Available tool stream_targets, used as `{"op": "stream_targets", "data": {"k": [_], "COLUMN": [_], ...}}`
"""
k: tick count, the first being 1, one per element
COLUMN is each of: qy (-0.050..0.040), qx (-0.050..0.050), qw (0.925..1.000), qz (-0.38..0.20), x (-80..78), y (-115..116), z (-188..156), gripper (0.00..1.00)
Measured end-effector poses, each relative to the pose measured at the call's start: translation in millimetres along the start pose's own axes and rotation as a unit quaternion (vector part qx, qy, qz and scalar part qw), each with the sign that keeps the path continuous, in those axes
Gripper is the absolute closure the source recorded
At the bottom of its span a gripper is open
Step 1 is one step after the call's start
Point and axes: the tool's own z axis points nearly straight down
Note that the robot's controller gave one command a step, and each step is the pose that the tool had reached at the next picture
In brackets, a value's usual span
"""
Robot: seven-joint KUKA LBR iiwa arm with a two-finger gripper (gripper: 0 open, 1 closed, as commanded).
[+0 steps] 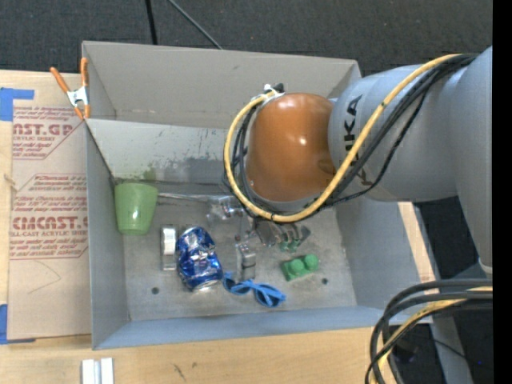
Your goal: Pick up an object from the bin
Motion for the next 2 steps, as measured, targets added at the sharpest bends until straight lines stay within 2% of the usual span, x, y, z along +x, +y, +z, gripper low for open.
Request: {"op": "stream_targets", "data": {"k": [1,2], "qy": [-0.0024,-0.0045], "qx": [-0.001,-0.002], "qw": [0.9995,0.9877], "qz": [0.03,0.156], "x": [-24.5,-24.4], "y": [17,23], "z": [17,77], "gripper": [0.0,0.0]}}
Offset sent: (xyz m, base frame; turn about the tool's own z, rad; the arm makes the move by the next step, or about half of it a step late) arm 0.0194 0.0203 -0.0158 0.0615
